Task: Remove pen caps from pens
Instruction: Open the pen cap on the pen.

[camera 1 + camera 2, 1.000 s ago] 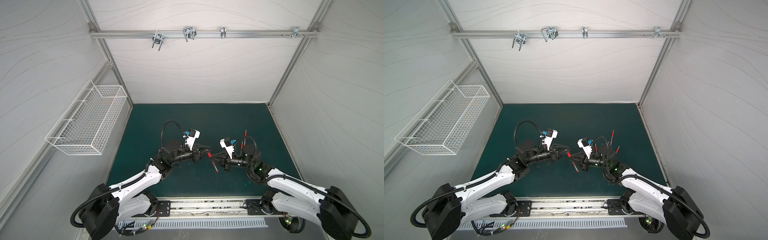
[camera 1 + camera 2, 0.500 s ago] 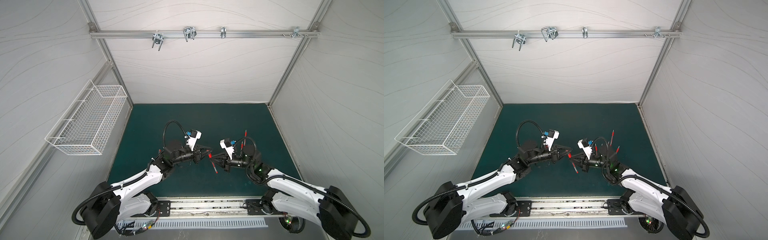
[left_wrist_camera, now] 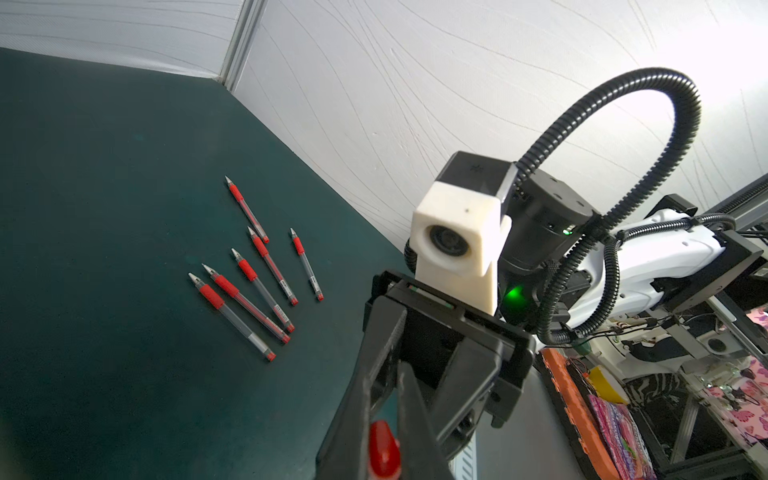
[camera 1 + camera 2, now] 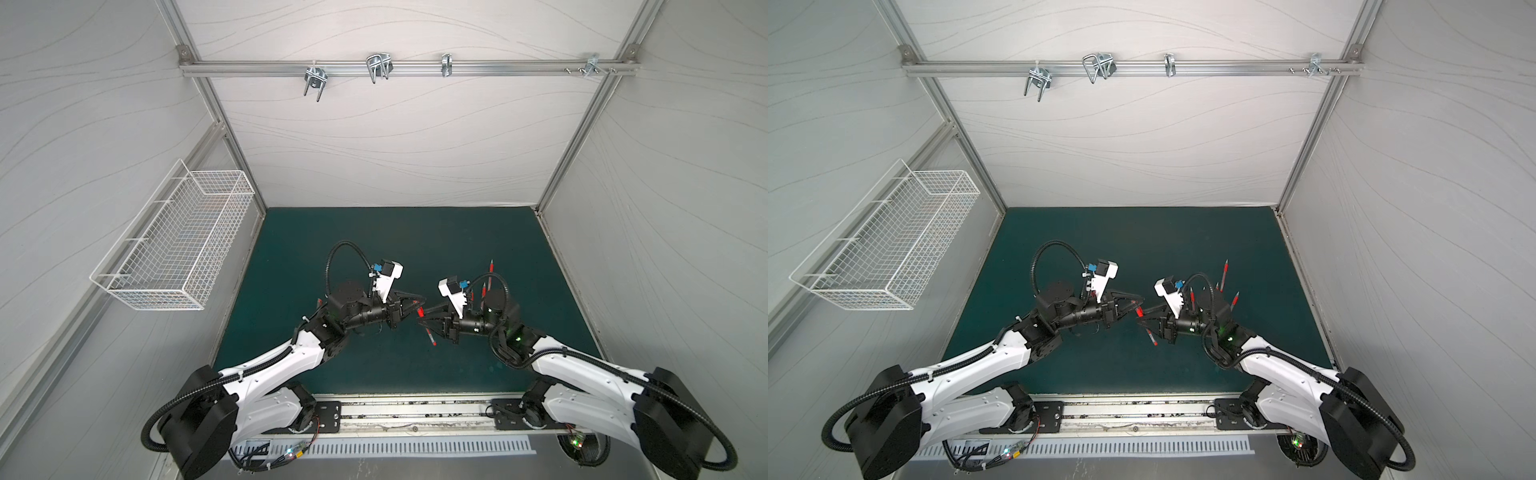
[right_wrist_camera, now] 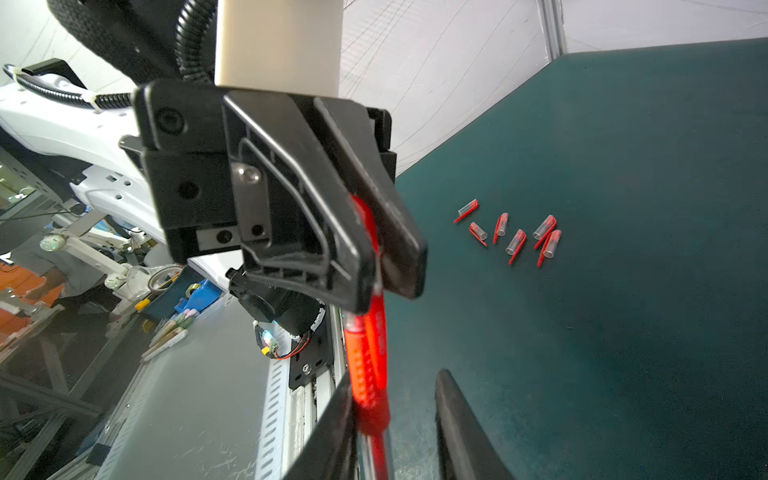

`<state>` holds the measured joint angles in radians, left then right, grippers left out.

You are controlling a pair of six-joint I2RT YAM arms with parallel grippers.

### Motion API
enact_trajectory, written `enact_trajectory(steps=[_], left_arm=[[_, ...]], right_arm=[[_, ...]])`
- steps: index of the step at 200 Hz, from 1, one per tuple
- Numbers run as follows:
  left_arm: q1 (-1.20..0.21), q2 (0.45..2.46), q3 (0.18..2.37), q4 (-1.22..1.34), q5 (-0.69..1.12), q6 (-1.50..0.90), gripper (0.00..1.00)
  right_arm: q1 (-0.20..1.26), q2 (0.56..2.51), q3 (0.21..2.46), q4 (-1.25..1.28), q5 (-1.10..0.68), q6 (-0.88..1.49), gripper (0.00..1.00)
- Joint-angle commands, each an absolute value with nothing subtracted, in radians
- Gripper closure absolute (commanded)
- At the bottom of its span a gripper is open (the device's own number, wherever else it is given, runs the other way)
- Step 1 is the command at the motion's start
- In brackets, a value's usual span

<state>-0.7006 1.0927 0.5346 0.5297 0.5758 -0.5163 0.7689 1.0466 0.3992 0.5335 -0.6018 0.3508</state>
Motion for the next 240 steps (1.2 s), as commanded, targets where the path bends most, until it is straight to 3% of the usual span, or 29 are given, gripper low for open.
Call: enact_trajectory(steps=[1, 28, 53, 81, 122, 156, 174, 207, 240], left_arm=[[-0.702, 1.068, 0.55, 0.573, 0.569, -0.52, 1.0], [-0.701, 1.061, 0.549, 0.562, 0.557, -0.518, 1.0], [-0.702, 1.044, 0.547, 0.531, 0.508, -0.513, 1.0], [-0.694, 1.01, 0.545, 0.468, 0.415, -0.509, 1.0], [-0.659, 0.984, 0.537, 0.433, 0.311, -0.553, 1.0], [-0.626, 0.966, 0.525, 0.382, 0.256, -0.595, 1.0], [-0.618, 0.957, 0.52, 0.385, 0.255, -0.601, 1.0], [-0.612, 0.941, 0.51, 0.401, 0.262, -0.603, 1.0], [-0.587, 0.924, 0.492, 0.414, 0.282, -0.624, 1.0]], right_arm=[[0.779, 1.063, 0.415, 0.566, -0.637, 0.35, 0.73], [0.782, 1.064, 0.412, 0.579, -0.64, 0.349, 0.9], [0.784, 1.053, 0.408, 0.573, -0.627, 0.341, 1.0], [0.814, 1.018, 0.415, 0.492, -0.522, 0.297, 1.0], [0.953, 0.983, 0.464, 0.285, -0.124, 0.195, 1.0], [1.012, 1.011, 0.507, 0.198, 0.077, 0.179, 1.0], [1.007, 1.017, 0.506, 0.21, 0.004, 0.182, 1.0], [0.847, 1.068, 0.473, 0.366, -0.466, 0.317, 1.0], [0.763, 1.147, 0.462, 0.469, -0.697, 0.397, 1.0]])
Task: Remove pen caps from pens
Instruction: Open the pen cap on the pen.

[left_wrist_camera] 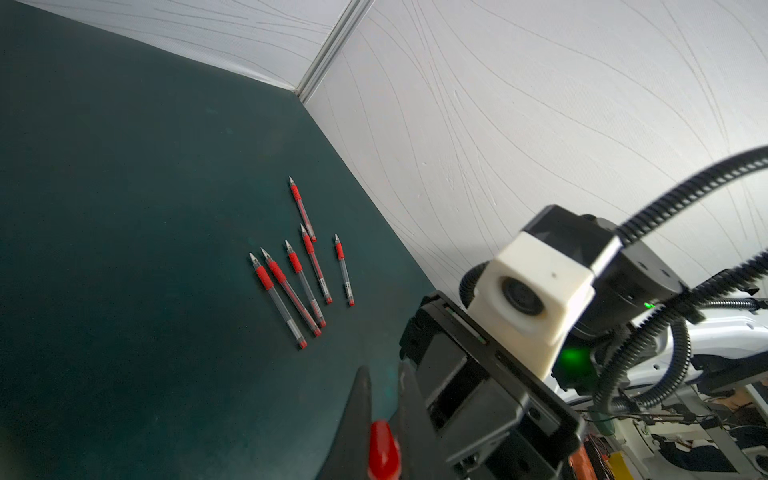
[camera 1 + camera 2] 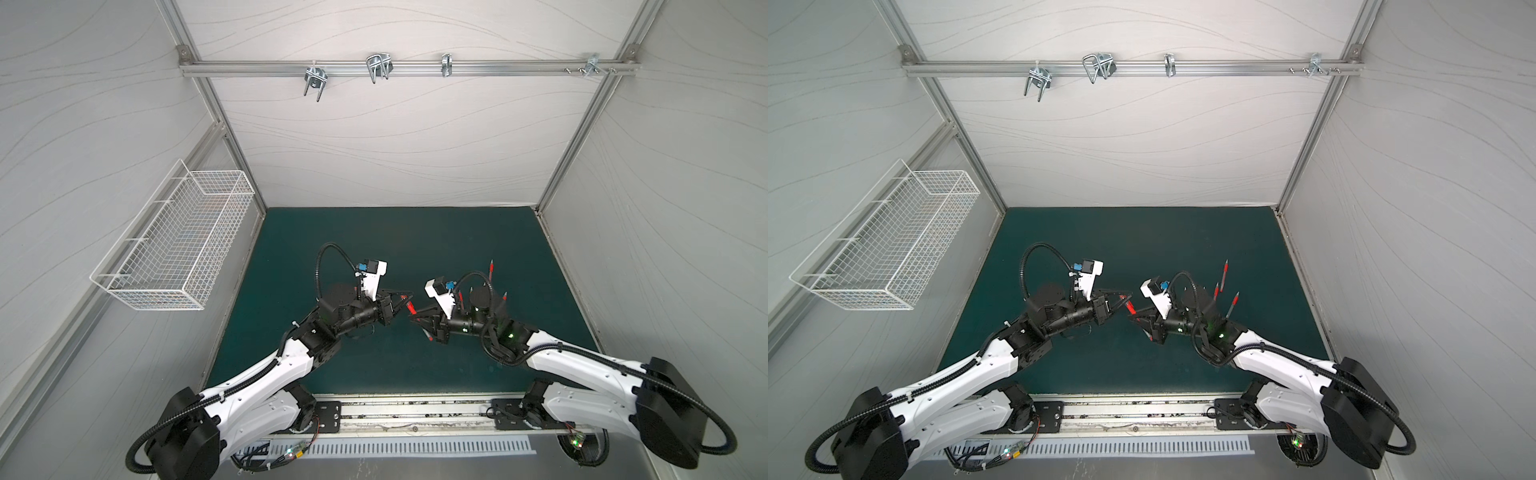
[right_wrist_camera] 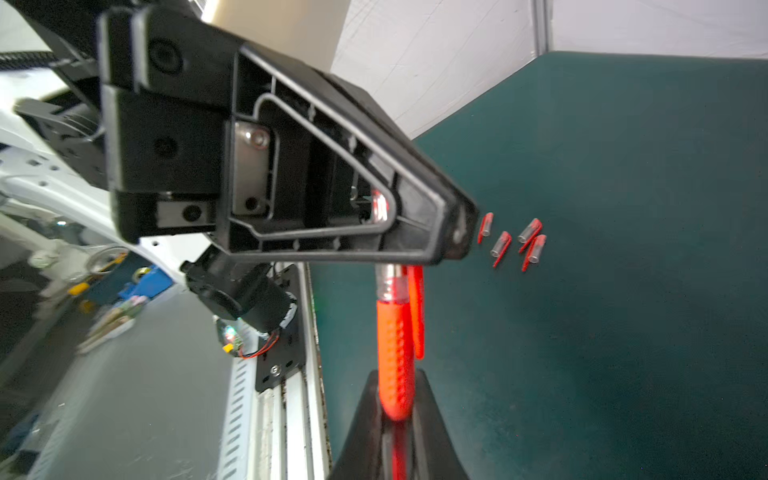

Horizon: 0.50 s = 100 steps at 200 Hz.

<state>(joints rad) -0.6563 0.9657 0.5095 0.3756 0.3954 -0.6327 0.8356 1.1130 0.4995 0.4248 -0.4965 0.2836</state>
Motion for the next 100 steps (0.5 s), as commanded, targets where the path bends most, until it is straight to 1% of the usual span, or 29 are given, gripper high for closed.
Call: enact_trajectory(steps=[1, 14, 30, 41, 50, 61, 75, 86, 100], left_arm=[[-0.587, 0.924, 0.492, 0.413, 0.282, -0.625, 1.0], [-0.578, 0.918, 0.488, 0.452, 0.288, -0.632, 1.0], [-0.571, 0.915, 0.486, 0.453, 0.293, -0.638, 1.0], [-0.567, 0.913, 0.484, 0.454, 0.295, -0.642, 1.0], [-0.565, 0.912, 0.483, 0.455, 0.294, -0.644, 1.0], [-0.563, 0.909, 0.482, 0.454, 0.294, -0.646, 1.0], [-0.561, 0.903, 0.479, 0.453, 0.289, -0.649, 1.0], [-0.559, 0.896, 0.477, 0.453, 0.285, -0.649, 1.0], [-0.555, 0.889, 0.476, 0.447, 0.279, -0.65, 1.0]], right_arm=[[0.761, 1.148, 0.461, 0.471, -0.704, 0.398, 1.0], [0.752, 1.173, 0.463, 0.491, -0.745, 0.408, 1.0], [0.75, 1.188, 0.471, 0.486, -0.752, 0.403, 1.0], [0.754, 1.187, 0.472, 0.475, -0.731, 0.396, 1.0], [0.77, 1.172, 0.477, 0.434, -0.681, 0.372, 1.0], [0.816, 1.141, 0.491, 0.346, -0.546, 0.317, 1.0], [0.919, 1.098, 0.509, 0.237, -0.29, 0.229, 1.0], [0.997, 1.081, 0.519, 0.193, -0.079, 0.187, 1.0], [1.072, 1.086, 0.534, 0.159, 0.12, 0.162, 1.0]])
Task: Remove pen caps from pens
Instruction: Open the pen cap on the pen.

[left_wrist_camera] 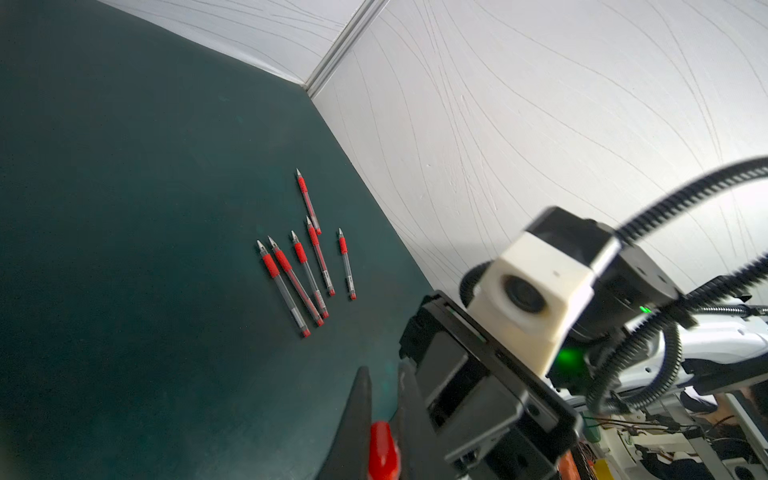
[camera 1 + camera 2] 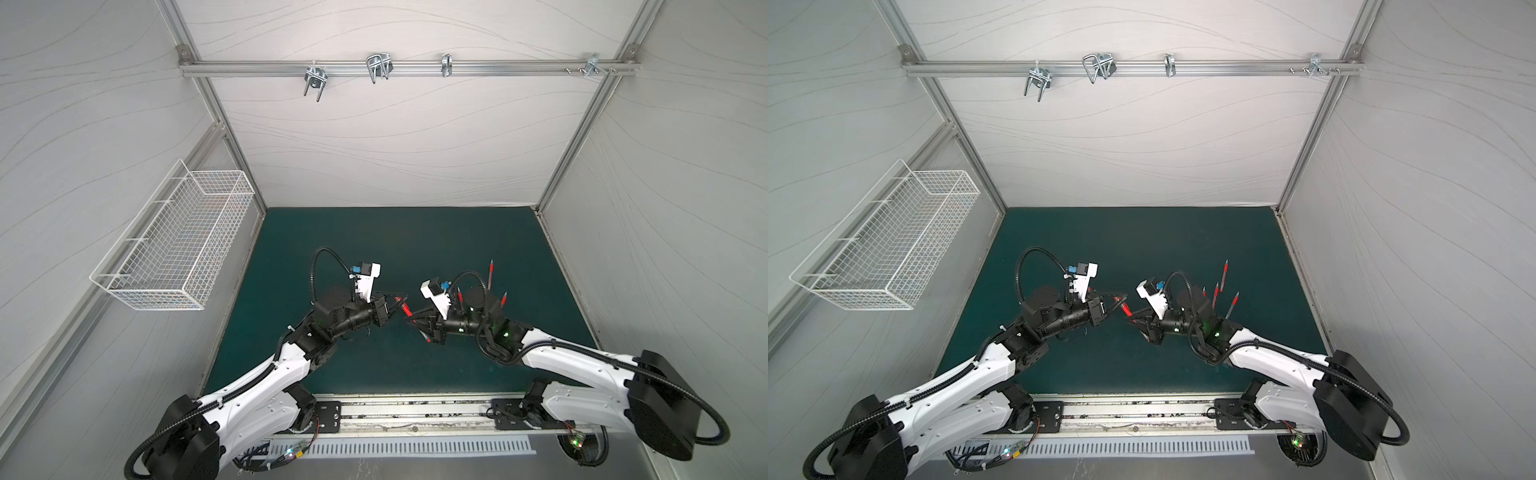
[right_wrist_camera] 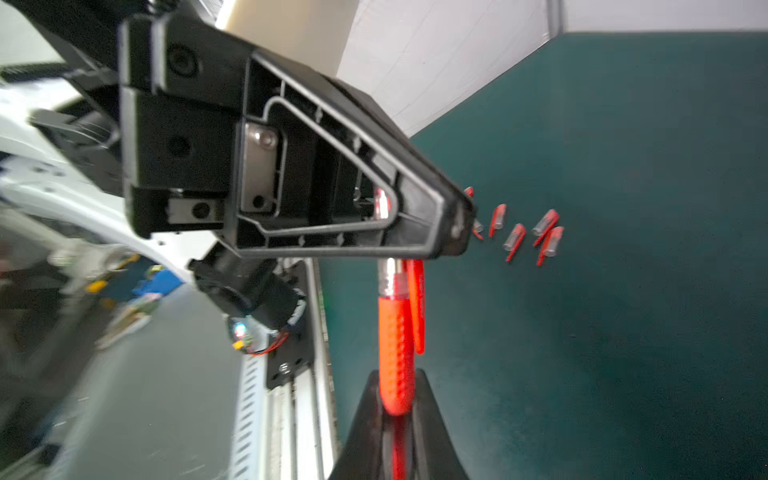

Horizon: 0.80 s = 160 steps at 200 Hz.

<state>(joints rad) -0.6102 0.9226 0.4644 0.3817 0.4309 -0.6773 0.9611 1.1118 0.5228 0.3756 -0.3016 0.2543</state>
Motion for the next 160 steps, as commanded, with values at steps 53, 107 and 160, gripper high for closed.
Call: enact_trajectory(steps=[53, 107, 160], left_arm=[[-0.55, 0.879, 0.472, 0.442, 0.275, -0.652, 1.0], [-0.544, 0.869, 0.472, 0.433, 0.263, -0.645, 1.0], [-0.545, 0.869, 0.508, 0.261, 0.135, -0.601, 1.0]], right_arm=[[1.184, 1.164, 0.583, 0.128, 0.361, 0.137, 1.0], [0.967, 1.142, 0.521, 0.221, -0.176, 0.246, 1.0], [0.92, 1.119, 0.506, 0.216, -0.131, 0.286, 1.0]])
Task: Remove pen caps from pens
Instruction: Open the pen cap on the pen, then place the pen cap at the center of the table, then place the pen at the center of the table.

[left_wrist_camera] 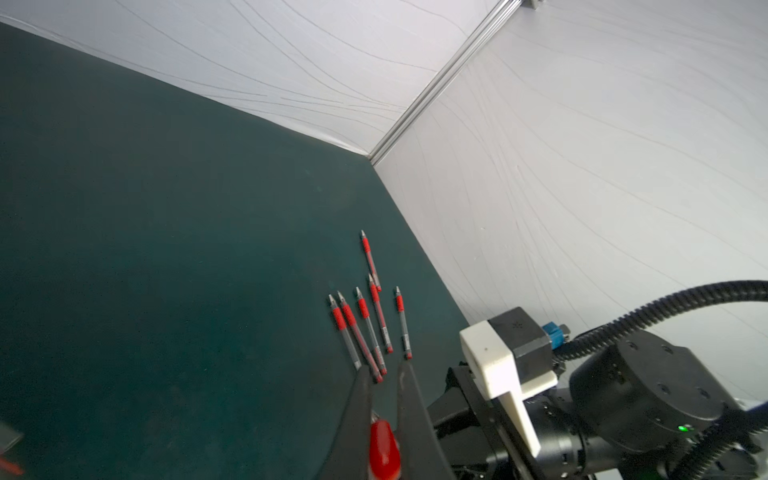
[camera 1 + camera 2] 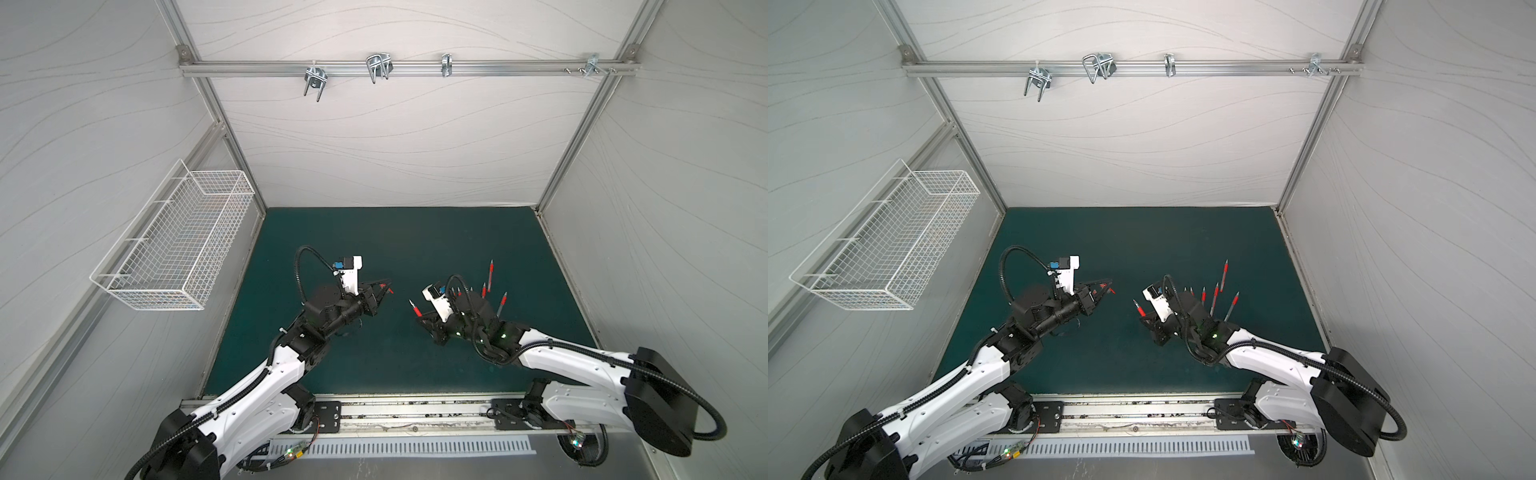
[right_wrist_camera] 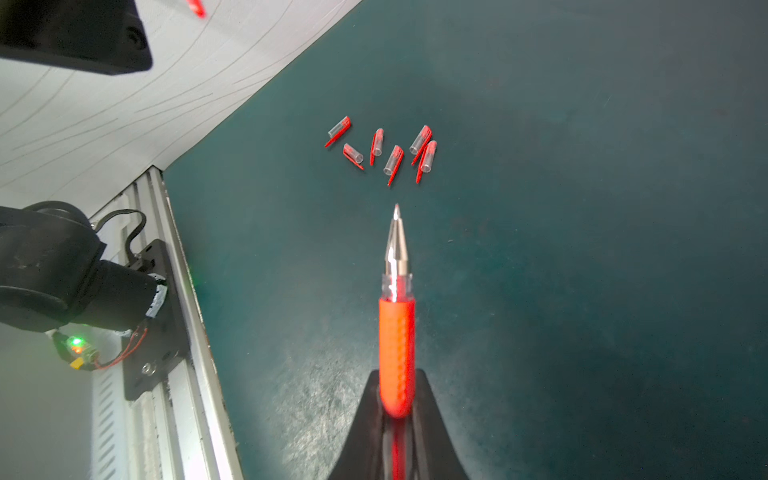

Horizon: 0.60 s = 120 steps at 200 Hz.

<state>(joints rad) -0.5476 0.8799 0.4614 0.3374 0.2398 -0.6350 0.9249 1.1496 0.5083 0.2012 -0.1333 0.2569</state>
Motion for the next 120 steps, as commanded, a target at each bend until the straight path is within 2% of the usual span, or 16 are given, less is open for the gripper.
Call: enact_trajectory(steps=[1, 58, 120], left_arm=[[-0.545, 0.87, 0.509, 0.255, 0.128, -0.601, 1.0], [-0.543, 1.0, 0.599, 0.023, -0.124, -0.6, 1.0], [-0.538, 1.255, 0.722, -0.093, -0.123, -0.594, 1.0]], right_arm=[[0.92, 1.119, 0.506, 0.215, -0.124, 0.286, 1.0], [0.885, 1.211, 0.576, 0.075, 0.087, 0.328, 1.0], [0.815, 1.376, 0.66, -0.022, 0.129, 0.395, 1.0]])
